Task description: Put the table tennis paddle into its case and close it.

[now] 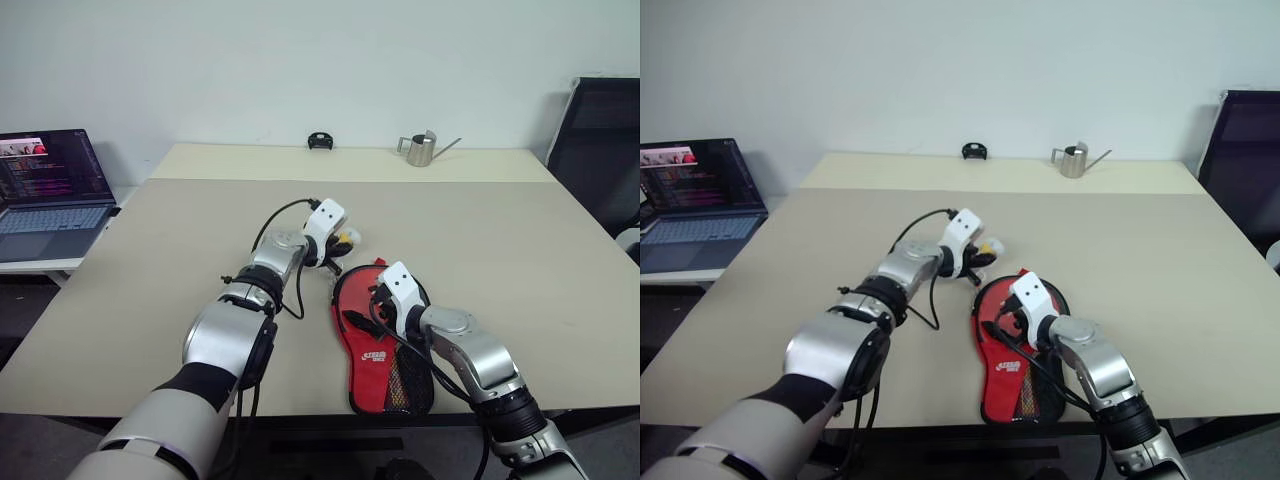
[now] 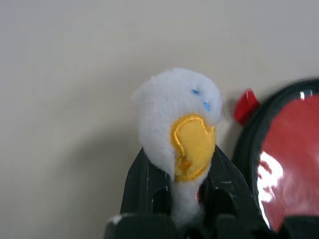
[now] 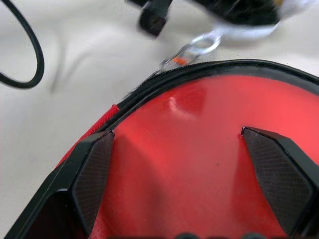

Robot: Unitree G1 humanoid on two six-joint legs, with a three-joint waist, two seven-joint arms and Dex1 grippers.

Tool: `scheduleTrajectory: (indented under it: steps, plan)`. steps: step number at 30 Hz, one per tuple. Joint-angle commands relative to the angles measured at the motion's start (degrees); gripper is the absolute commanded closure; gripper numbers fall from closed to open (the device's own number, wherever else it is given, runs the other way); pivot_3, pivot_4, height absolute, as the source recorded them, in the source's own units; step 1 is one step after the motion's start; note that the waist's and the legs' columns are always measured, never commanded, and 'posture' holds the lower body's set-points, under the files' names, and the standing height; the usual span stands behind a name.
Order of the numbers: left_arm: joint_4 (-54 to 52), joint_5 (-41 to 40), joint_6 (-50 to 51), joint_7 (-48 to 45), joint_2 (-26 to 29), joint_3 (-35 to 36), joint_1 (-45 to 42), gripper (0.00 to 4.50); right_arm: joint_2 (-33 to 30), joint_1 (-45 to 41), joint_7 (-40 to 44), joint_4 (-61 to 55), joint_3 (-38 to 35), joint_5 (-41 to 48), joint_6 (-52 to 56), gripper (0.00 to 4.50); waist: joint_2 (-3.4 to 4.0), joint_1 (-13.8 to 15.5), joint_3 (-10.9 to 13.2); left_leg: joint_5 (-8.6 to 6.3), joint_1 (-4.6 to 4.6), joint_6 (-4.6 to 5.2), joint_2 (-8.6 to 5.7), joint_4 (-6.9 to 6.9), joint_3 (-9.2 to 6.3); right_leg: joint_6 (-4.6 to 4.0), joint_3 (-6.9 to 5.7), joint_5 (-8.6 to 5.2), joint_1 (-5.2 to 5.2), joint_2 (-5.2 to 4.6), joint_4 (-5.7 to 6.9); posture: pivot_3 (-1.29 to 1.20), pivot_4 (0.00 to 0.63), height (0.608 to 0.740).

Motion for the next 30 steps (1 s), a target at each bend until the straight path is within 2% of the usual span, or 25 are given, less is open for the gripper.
scheduleTrajectory:
  steps: [1, 11, 18, 30]
  plan:
    - [0.0, 2.7, -3.2, 3.2, -1.0, -0.8, -3.6, 4.22, -1.4, 3.3, 0.9, 5.8, 1.6, -0.4, 4.0, 0.00, 0.00, 0.0, 0.0, 0.00, 0.00, 0.00, 0.00, 0.00, 0.00, 0.00, 0.00, 0.00, 0.00, 0.00, 0.00, 0.00, 0.150, 0.740]
    - [1.3, 8.2, -5.7, 10.2, -6.0, -2.8, -4.0, 4.22, -2.8, 8.1, -0.7, -1.3, 0.6, 0.3, 8.4, 0.00, -0.05, 0.6, -0.1, 0.00, -0.07, 0.00, -0.04, -0.02, -0.07, 0.03, -0.09, -0.02, 0.02, -0.03, -0.10, 0.00, 0.150, 0.740]
    - [1.9, 11.3, -6.3, 16.5, -11.3, -3.2, -4.0, 4.22, -1.6, 14.4, -5.1, -11.4, 0.4, 0.9, 14.7, 0.00, -0.06, 1.4, -0.1, -0.01, -0.10, 0.00, -0.10, -0.06, -0.09, 0.07, -0.11, -0.04, 0.02, -0.08, -0.16, 0.00, 0.150, 0.740]
    - [2.3, 14.4, -6.6, 27.2, -14.9, -3.0, -7.2, 4.22, 1.4, 20.7, -11.7, -20.4, 0.5, 1.4, 20.2, 0.00, -0.07, 1.8, -0.1, 0.00, -0.10, -0.01, -0.13, -0.08, -0.11, 0.11, -0.15, -0.07, 0.04, -0.08, -0.21, 0.00, 0.150, 0.740]
